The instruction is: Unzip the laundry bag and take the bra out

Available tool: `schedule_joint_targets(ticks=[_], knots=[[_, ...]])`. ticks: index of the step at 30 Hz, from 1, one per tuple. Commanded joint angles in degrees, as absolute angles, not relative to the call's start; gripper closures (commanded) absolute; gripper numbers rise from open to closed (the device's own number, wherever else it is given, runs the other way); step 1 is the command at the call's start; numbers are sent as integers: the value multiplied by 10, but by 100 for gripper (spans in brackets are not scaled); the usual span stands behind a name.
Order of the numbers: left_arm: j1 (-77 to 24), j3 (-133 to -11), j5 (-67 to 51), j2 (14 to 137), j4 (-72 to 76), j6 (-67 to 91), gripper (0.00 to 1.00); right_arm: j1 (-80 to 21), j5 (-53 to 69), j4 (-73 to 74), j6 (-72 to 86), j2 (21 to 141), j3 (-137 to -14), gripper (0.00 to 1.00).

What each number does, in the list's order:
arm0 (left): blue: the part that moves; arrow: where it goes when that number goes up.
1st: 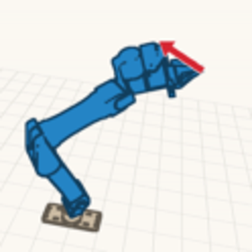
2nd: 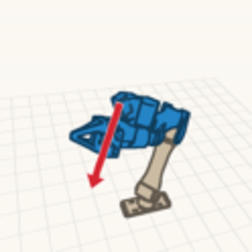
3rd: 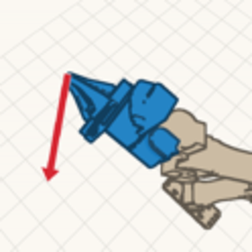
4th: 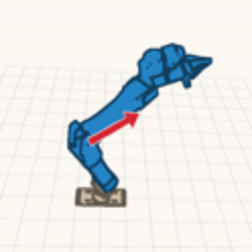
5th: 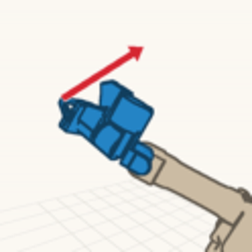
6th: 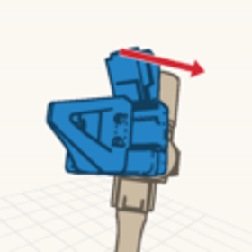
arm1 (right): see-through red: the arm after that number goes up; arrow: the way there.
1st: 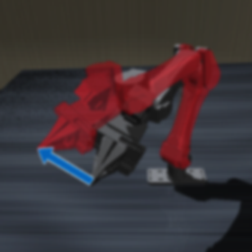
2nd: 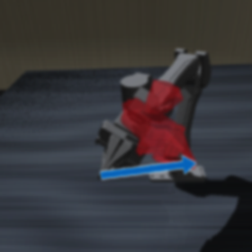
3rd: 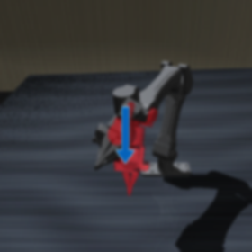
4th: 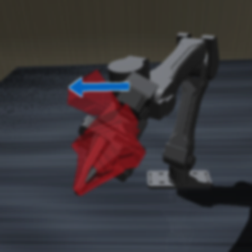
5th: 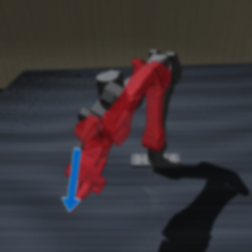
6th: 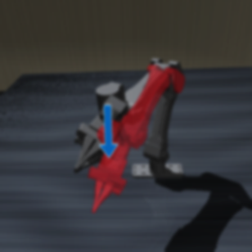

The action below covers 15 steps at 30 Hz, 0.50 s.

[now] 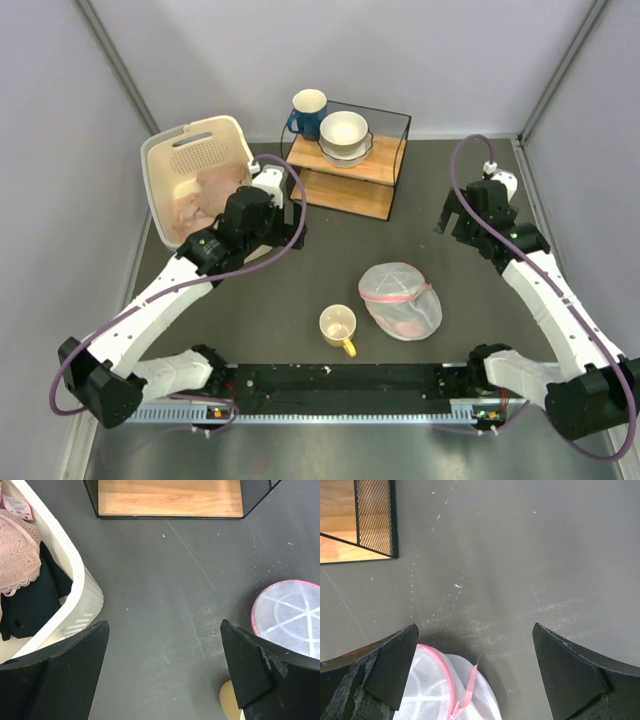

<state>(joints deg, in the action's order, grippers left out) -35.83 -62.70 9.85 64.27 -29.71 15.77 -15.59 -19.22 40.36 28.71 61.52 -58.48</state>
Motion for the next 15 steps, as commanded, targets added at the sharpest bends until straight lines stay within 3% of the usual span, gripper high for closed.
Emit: schedule_joint_targets(ticks=[1,15], knots=[[-357,-660,116,642,-293,171,1,-157,-199,396,294,584,-580,1],[-396,-671,-72,717,-304,218,2,-158,-42,420,277,515,-541,1]])
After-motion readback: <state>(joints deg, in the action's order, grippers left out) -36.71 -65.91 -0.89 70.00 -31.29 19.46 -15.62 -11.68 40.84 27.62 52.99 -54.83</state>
